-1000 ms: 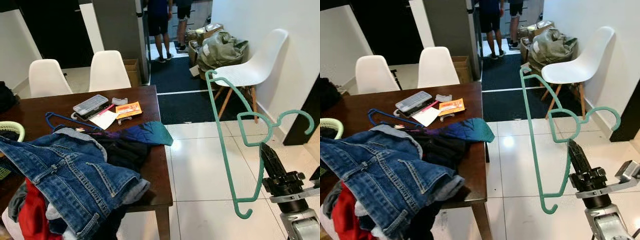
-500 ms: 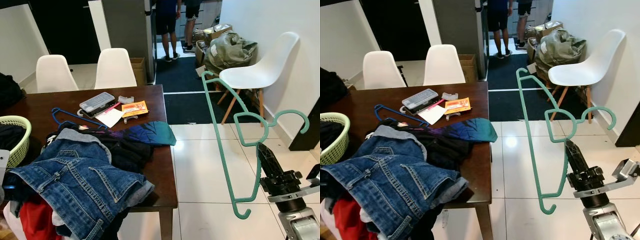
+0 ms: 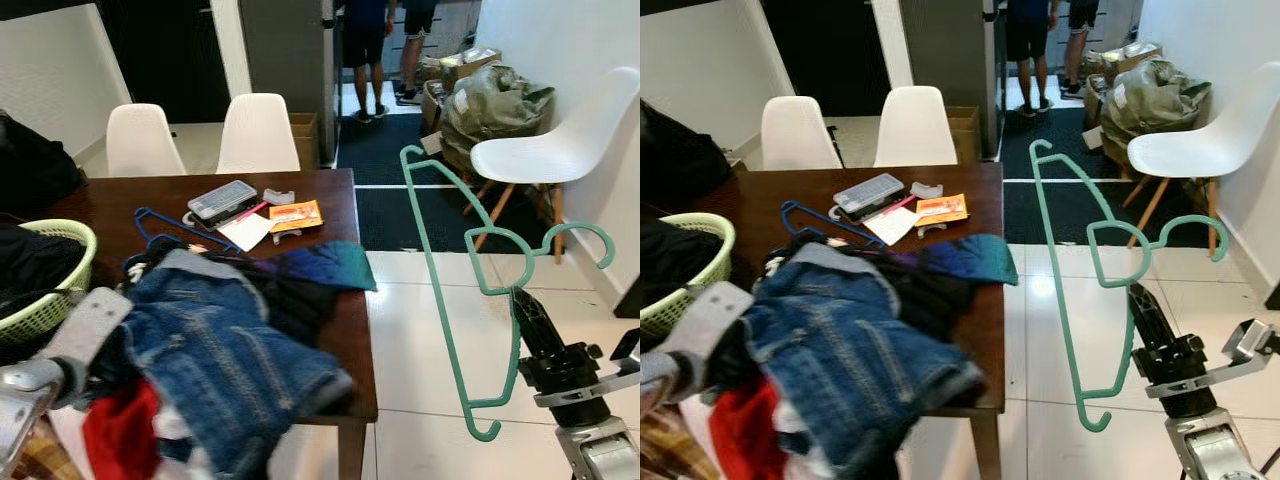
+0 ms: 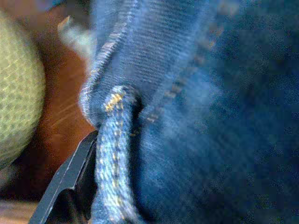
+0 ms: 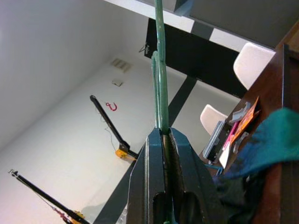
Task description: Hang hanger
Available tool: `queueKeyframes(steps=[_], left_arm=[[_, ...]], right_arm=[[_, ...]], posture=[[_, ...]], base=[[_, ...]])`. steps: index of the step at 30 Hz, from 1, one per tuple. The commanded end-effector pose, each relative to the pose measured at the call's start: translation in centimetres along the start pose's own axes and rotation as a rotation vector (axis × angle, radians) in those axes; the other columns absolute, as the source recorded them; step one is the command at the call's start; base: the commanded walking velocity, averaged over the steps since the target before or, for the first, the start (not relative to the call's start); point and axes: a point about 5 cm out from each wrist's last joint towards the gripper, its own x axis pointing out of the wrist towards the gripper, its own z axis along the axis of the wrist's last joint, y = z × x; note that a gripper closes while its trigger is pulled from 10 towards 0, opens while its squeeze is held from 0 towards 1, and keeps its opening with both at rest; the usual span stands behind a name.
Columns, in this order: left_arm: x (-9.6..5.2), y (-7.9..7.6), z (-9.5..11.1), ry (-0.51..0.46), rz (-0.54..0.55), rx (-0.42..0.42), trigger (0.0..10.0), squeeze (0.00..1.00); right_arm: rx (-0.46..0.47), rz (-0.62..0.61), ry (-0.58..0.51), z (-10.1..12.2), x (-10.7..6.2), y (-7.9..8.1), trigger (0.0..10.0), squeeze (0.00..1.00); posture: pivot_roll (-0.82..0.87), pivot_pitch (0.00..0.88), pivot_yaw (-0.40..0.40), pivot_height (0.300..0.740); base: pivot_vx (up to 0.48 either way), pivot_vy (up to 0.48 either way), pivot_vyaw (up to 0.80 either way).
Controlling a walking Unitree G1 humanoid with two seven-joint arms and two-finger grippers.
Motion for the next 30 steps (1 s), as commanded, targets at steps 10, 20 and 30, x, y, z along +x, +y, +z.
queueKeyframes(steps=[10, 20, 30], left_arm=[[-1.5, -2.6, 3.5, -0.159, -0.246, 0.104, 10.0, 0.00], [-2.8, -0.8, 1.5, 0.083, -0.146, 0.271, 10.0, 0.00], [-6.3, -4.0, 6.4, -0.253, -0.435, 0.233, 10.0, 0.00]], right_arm=[[0.023, 0.005, 0.010, -0.2, 0.1, -0.1, 10.0, 0.00], [0.028, 0.006, 0.013, -0.1, 0.0, -0.1, 10.0, 0.00], [0.031, 0.007, 0.017, -0.1, -0.1, 0.0, 10.0, 0.00]], posture=[[-0.13, 0.000, 0.059, 0.740], [-0.12, 0.000, 0.056, 0.740], [-0.12, 0.000, 0.049, 0.740]], base=[[0.000, 0.000, 0.00], [0.000, 0.000, 0.00], [0.000, 0.000, 0.00]])
